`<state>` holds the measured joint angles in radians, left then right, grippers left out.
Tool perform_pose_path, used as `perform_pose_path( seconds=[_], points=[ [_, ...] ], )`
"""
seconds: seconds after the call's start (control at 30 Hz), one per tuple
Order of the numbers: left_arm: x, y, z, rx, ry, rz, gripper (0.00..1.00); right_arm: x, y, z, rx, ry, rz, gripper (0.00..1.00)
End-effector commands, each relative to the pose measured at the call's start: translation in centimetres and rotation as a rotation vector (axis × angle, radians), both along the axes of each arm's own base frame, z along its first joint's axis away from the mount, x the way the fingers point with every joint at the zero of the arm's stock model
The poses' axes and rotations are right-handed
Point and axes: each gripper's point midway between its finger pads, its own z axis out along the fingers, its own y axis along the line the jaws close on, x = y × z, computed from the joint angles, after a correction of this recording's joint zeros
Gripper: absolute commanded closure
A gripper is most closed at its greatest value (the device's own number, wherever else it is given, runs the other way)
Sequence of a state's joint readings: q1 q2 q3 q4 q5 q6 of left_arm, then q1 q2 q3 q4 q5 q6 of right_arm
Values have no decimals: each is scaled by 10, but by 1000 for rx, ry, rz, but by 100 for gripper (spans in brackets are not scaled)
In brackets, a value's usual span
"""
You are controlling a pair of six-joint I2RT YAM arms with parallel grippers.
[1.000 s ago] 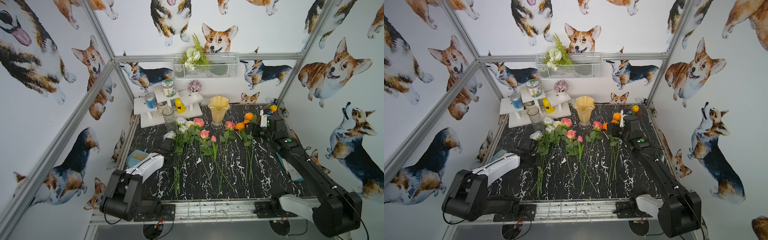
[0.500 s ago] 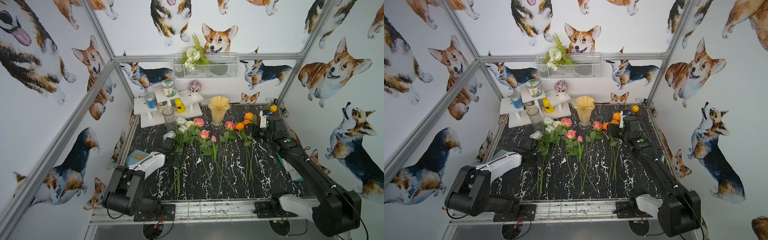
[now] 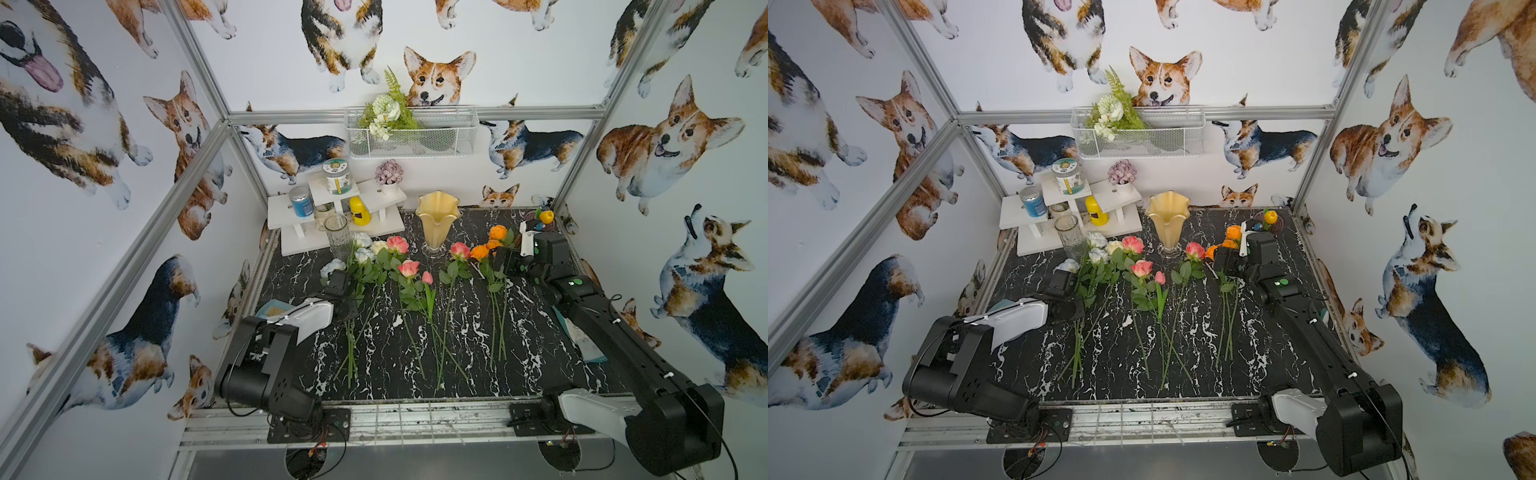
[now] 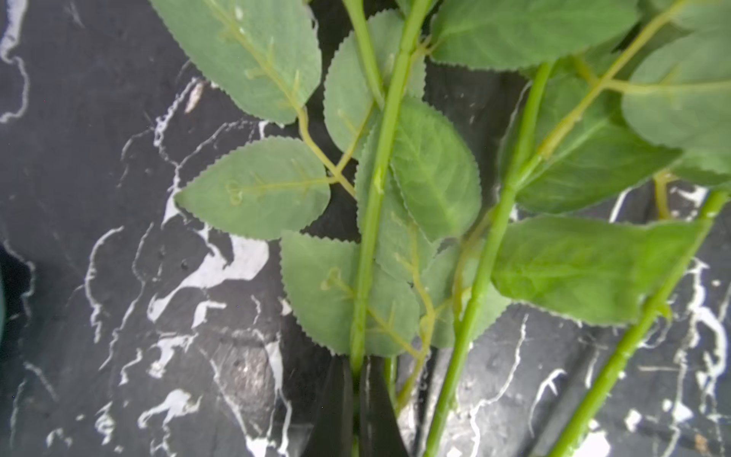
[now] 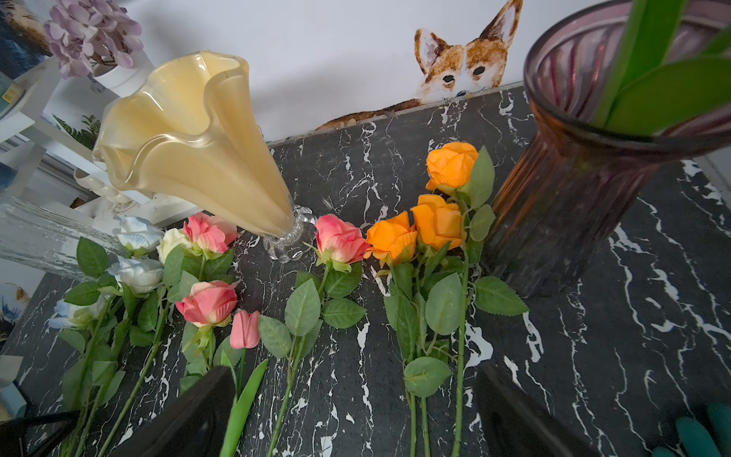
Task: Arrange the flowers in different vases according to their variety
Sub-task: Pick up the flower at the center of the board.
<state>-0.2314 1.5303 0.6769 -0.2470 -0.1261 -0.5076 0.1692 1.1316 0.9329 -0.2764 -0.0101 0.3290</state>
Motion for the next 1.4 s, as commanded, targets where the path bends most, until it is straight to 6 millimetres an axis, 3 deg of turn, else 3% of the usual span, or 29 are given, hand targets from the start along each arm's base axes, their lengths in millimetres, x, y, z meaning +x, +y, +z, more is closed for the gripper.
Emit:
perform_pose_path(
  seconds=[0.0, 0.13, 0.5, 0.57, 0.8, 1.0, 1.37],
  points=[
    [-43, -3, -16, -38, 178, -2, 100, -2, -1, -3, -4, 5, -1, 0],
    [-42, 4, 2, 1, 135, 13, 100, -2, 1, -5, 3, 7, 3, 0],
    [-37, 25, 77, 154, -123, 68, 100, -4, 4, -14, 36, 19, 9, 0],
    [-36, 30, 83, 193, -145, 71, 100, -7, 5, -5, 49, -8, 12, 0],
    [-34, 42, 91, 310, -190, 111, 100, -10, 6, -5, 63, -18, 16, 0],
    [-32, 35, 114, 347, -289, 113, 100, -13, 6, -8, 65, -13, 18, 0],
    [-25, 7, 212, 294, -717, 5, 100, -16, 7, -13, 73, -15, 24, 0]
  ],
)
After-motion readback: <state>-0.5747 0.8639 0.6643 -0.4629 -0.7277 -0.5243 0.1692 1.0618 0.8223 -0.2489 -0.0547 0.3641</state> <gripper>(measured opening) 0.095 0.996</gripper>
